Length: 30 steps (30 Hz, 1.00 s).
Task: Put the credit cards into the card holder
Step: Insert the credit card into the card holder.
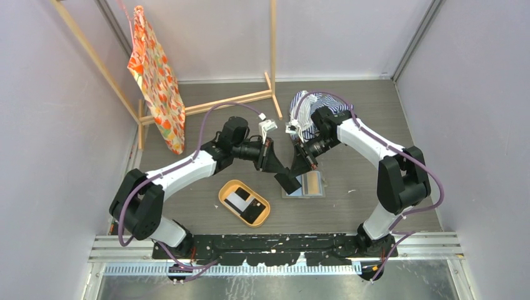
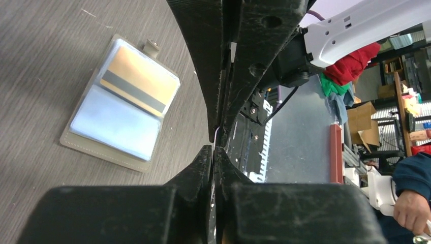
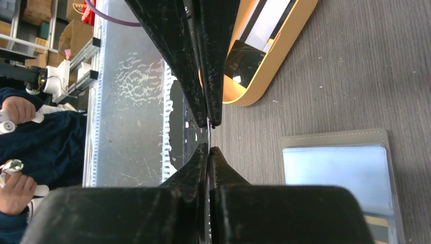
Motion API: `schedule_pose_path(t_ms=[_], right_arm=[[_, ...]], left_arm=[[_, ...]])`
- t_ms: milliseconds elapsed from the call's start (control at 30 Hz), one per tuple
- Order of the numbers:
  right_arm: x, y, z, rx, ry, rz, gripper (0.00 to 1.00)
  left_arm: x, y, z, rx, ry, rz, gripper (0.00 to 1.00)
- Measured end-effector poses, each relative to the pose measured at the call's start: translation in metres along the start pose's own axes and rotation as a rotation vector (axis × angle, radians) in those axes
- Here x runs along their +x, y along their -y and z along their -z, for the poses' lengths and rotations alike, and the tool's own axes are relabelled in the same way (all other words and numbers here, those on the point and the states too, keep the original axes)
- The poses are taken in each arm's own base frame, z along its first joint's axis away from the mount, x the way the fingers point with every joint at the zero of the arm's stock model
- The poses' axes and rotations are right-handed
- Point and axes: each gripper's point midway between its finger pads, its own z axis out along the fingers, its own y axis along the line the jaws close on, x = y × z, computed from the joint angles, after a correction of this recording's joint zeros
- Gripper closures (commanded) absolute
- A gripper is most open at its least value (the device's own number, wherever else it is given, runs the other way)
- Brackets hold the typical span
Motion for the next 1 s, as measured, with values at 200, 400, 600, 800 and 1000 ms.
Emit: schedule_pose_path(t_ms=[200, 400, 600, 800, 1000], right_arm=[[0.000, -0.006, 0.003, -0.031, -0.015, 0.008, 0.99], [-0.002, -0.008, 0.012, -0.041, 0.019, -0.017, 0.99], [-0.009, -0.002, 0.024, -0.030, 0.087, -0.039, 0.99], [-0.012, -0.003, 0.024, -0.038, 0.100, -0.043, 0.99], [-0.013, -0.002, 0.024, -0.037, 0.103, -0.046, 0.99]], left_arm=[[-0.011, -0.004, 0.001, -0.025, 0.066, 0.029, 0.31], [0.004, -0.011, 0.024, -0.059, 0.207, 0.105, 0.00], [0.024, -0.013, 0.027, -0.036, 0.301, 0.185, 0.02], [0.013, -0.006, 0.016, 0.016, 0.344, 0.188, 0.17], [-0.010, 0.000, 0.008, 0.063, 0.378, 0.173, 0.58]])
